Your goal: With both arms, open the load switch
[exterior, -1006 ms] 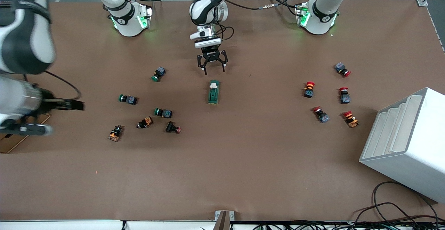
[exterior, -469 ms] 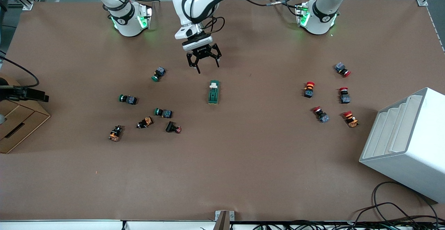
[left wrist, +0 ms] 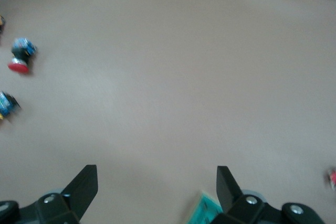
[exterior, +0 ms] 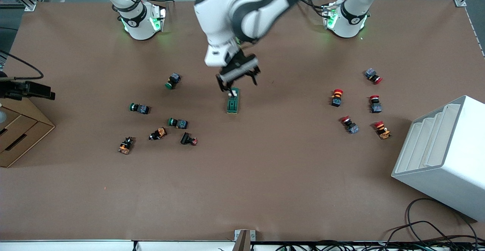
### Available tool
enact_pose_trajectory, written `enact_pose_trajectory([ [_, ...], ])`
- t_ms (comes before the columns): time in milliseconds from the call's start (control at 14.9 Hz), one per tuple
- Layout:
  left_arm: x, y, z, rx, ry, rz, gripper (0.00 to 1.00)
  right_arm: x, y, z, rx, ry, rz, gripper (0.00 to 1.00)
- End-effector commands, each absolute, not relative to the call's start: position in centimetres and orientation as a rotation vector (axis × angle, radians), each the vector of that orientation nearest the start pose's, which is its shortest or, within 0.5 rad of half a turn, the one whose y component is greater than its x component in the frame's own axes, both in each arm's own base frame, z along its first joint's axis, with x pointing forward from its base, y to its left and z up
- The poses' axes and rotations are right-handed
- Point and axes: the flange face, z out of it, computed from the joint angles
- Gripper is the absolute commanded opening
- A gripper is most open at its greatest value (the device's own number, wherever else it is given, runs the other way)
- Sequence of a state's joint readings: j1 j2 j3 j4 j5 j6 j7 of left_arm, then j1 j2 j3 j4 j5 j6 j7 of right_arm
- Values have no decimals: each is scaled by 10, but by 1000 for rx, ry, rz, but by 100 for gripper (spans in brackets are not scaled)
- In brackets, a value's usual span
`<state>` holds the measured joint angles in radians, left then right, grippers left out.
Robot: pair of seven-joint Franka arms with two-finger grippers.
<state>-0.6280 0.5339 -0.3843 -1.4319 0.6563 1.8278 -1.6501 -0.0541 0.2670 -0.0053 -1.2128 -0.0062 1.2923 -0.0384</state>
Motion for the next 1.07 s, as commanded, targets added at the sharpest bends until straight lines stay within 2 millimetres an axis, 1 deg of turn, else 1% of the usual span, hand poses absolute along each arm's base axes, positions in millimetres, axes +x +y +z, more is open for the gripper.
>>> enact_pose_trajectory([
  [0,511,-460,426,-2795,-690,-453,100,583,-28,633,-3125,149,301,100],
  [134,545,-414,442,-2793,-699,-422,100,581,-29,636,-3125,140,296,100],
  [201,560,-392,443,-2795,-715,-388,100,576,-27,644,-3128,135,277,100],
  [268,576,-364,455,-2805,-740,-363,100,572,-26,645,-3127,132,277,100],
  [402,590,-324,490,-2854,-674,-344,100,560,-18,649,-3130,111,270,100],
  [469,598,-298,502,-2866,-655,-314,100,554,-14,651,-3131,101,267,100],
  [603,601,-260,525,-2933,-590,-219,100,546,-11,653,-3131,89,265,100],
  [670,599,-248,539,-2970,-559,-192,100,543,-11,653,-3131,89,262,100],
  [804,595,-214,567,-2994,-486,-170,100,535,-13,654,-3131,94,258,100],
  [872,592,-196,580,-3013,-425,-151,100,530,-14,657,-3130,98,243,100],
  [939,590,-169,594,-3032,-341,-132,100,522,-15,662,-3130,98,229,100],
  [1006,586,-155,606,-3045,-249,-129,100,515,-16,665,-3131,103,207,100],
])
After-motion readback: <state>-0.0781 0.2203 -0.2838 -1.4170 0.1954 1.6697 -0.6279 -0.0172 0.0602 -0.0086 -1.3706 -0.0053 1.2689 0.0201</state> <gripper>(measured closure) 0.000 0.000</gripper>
